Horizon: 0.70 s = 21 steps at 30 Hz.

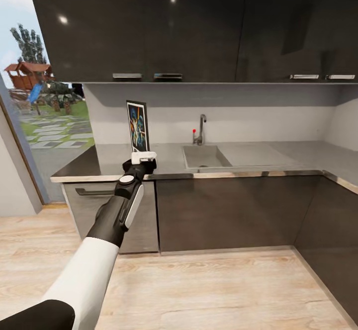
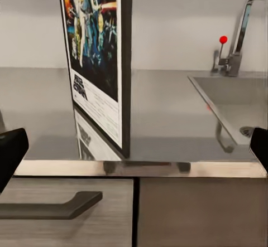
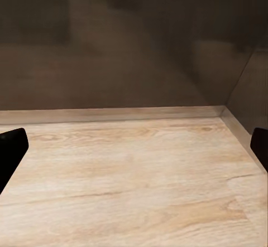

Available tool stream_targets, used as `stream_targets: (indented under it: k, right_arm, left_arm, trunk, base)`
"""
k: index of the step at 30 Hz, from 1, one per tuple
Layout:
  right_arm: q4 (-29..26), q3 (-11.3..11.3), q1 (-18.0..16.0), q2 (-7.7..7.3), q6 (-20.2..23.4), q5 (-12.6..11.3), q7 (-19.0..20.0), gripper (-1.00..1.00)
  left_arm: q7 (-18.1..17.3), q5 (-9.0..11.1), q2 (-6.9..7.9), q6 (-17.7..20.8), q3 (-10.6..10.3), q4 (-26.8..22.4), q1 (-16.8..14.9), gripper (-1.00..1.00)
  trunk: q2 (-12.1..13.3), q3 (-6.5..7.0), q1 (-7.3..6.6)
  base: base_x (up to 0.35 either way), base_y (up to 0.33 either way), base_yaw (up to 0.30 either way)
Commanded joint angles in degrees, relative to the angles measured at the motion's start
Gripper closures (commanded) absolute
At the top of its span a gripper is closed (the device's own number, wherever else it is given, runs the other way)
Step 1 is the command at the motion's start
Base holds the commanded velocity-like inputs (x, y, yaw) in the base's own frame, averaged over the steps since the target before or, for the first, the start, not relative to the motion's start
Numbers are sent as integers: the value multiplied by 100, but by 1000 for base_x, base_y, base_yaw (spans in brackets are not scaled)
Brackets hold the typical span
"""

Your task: Pick up the poster from the kitchen countertop and hang it on one of the wall nails in the kitchen.

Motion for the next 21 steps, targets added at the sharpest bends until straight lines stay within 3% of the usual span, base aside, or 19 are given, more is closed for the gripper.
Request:
stream_targets:
  k: [1, 10, 12, 14, 15, 21]
  right_arm:
    - [-7, 0, 3, 0, -3, 6, -10, -100]
    - [1, 0, 5, 0, 4, 7, -10, -100]
    - [2, 0, 6, 0, 5, 8, -10, -100]
    - [4, 0, 6, 0, 5, 10, -10, -100]
    - [5, 0, 6, 0, 6, 13, -10, -100]
    - [10, 2, 5, 0, 6, 13, -10, -100]
  left_arm:
    - [32, -1, 0, 33, -5, -24, -4, -100]
    - [51, -18, 0, 33, 29, -140, -4, -100]
    - [247, -18, 0, 31, 26, -143, -4, -100]
    - [732, -1, 0, 31, 7, -146, -4, -100]
    - [1338, 15, 0, 31, -49, -149, -4, -100]
    - [1617, 22, 0, 30, -86, -151, -4, -100]
  trunk:
    - [-3, -5, 2]
    - [-3, -5, 2]
    - [-3, -5, 2]
    - [-3, -5, 2]
    - [-3, -5, 2]
    - [-3, -5, 2]
  base:
    - [183, -168, 0]
    - [58, -53, 0]
    - [13, -7, 0]
    - [94, -4, 0]
    - [215, -1, 0]
    - [78, -3, 0]
